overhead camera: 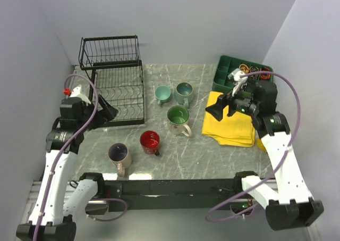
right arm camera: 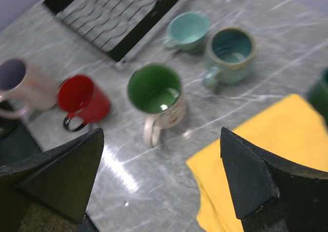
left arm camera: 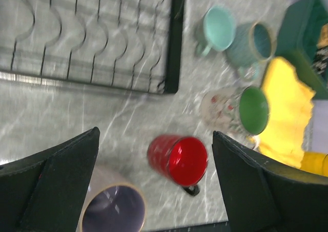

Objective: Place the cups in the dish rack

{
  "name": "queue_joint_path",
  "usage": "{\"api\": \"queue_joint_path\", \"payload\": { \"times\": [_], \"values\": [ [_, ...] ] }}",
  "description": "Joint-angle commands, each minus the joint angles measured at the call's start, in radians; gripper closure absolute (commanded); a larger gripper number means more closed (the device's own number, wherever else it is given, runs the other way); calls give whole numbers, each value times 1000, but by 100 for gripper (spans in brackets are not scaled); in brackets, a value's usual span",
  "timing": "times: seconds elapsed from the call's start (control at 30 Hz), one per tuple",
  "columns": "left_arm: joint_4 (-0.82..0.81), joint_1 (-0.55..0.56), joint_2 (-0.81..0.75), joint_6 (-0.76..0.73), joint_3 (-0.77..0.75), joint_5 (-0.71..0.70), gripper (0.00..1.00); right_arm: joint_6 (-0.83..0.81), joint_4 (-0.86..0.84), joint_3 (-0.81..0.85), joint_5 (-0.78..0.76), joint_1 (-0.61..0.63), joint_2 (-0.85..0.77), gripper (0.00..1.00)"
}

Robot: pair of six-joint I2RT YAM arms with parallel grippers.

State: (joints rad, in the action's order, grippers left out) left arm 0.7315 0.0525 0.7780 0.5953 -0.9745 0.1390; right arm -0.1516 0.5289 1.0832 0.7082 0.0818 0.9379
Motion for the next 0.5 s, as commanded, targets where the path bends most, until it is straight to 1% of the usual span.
{"api": "queue_joint_path", "payload": {
  "times": [0.0,0.07,0.1,0.17,0.27,0.33,0.43,0.47],
  "values": [
    [120,-3,58,23,20,22,4,-124,94,31,206,9,76,0],
    [172,-5,64,20,34,-24,4,-149,94,15,229,10,82,0],
    [180,-5,63,20,42,-35,3,-126,76,6,212,12,81,0],
    [193,-5,58,21,62,-32,1,-144,69,-8,218,13,76,0],
    [235,3,53,34,66,-41,4,-152,65,-31,243,13,72,0],
    [253,27,46,55,85,-53,6,-157,56,-48,254,13,61,0],
    [282,41,20,73,111,-44,7,-155,28,-78,255,13,44,0],
    [289,41,14,78,115,-36,10,-151,17,-88,260,13,44,0]
  ]
}}
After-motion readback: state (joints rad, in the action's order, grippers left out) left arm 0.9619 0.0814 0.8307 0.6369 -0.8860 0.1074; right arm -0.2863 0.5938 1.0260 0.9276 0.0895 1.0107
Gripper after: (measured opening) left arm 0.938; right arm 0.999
